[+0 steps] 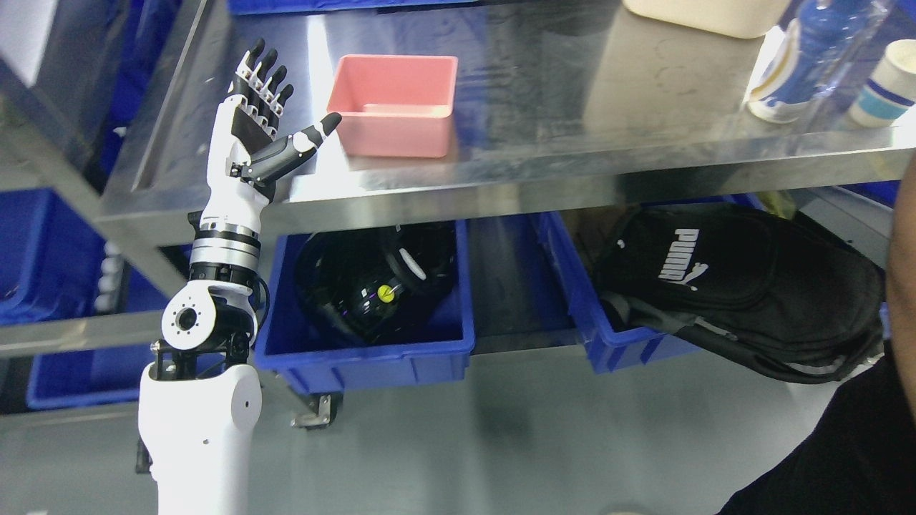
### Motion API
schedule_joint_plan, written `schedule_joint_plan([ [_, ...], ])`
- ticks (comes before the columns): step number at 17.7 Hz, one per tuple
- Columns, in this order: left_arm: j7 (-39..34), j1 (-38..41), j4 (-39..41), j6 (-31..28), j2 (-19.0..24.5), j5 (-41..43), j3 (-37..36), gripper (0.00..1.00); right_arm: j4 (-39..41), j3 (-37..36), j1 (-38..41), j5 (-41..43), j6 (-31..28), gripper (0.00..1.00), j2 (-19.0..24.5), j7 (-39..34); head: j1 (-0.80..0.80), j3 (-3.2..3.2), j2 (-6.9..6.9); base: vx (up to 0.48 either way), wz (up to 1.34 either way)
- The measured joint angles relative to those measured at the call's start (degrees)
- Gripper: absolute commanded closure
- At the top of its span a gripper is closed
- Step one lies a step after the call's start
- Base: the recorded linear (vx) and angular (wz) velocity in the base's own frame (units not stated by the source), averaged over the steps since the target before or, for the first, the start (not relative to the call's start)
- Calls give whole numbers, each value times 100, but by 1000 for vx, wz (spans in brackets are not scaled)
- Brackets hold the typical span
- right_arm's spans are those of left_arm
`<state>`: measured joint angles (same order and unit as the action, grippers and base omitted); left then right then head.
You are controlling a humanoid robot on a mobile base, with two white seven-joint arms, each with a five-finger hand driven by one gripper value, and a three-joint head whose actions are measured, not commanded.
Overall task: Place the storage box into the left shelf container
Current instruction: 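Reach the left hand toward the pink box on the steel shelf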
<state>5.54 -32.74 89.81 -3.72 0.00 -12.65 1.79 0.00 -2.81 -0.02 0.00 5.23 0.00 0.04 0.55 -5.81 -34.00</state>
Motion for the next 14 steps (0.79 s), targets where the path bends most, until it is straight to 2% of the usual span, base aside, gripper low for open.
schedule_joint_plan([
  [6,171,-53,-6,47,4,37,54,0,1,0,-1,0,-3,0,0,0,0,0,-1,195,-193],
  [10,1299,-352,-7,37,247,46,173,0,0,0,2,0,-15,0,0,0,0,0,-1,88,42],
  [14,2660,-770,-3,20,792,48,265,0,0,0,3,0,-14,0,0,0,0,0,-1,12,10],
])
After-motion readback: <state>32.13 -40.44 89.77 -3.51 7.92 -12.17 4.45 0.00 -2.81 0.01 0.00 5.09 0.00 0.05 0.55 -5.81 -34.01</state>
